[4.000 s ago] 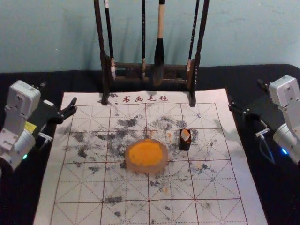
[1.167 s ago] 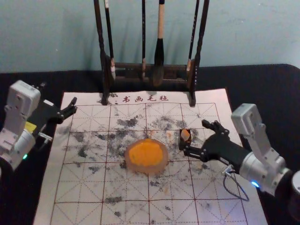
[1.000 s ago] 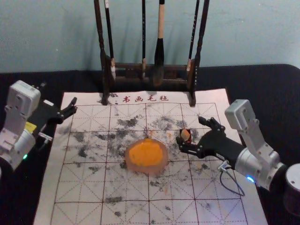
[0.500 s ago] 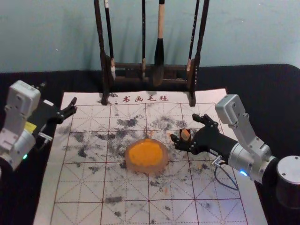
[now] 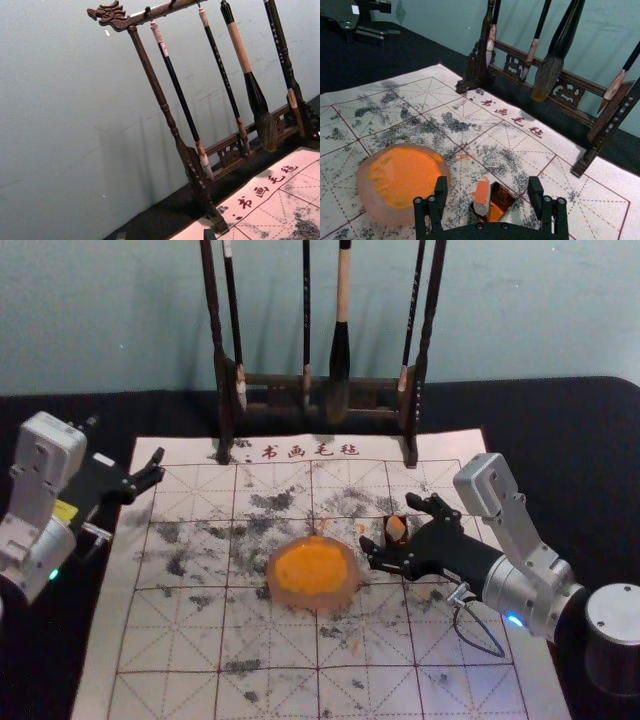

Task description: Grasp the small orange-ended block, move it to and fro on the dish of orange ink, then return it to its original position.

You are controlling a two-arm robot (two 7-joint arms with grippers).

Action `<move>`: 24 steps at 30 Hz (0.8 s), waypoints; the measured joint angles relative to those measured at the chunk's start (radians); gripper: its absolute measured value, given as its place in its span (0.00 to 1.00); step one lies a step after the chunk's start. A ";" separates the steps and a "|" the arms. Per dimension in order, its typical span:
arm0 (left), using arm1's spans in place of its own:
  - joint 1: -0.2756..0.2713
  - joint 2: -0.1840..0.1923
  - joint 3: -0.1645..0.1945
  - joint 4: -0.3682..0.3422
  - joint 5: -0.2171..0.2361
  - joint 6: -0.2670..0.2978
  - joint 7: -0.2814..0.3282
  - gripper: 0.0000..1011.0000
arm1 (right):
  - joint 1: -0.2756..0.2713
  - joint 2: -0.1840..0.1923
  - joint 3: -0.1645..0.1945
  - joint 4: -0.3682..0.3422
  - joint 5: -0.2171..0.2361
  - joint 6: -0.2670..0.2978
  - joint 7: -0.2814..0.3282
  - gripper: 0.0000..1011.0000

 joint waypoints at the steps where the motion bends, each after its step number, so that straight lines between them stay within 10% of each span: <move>1: 0.000 0.000 0.000 0.000 0.000 0.000 0.000 0.99 | -0.001 -0.001 0.001 0.000 -0.002 -0.001 0.000 0.99; 16: 0.000 0.000 0.000 0.000 0.000 0.000 0.000 0.99 | -0.003 -0.002 0.003 -0.002 -0.009 -0.005 0.001 0.99; 24: 0.000 0.000 0.000 0.000 0.000 0.000 0.000 0.99 | -0.002 -0.002 0.003 -0.002 -0.007 -0.005 0.001 0.79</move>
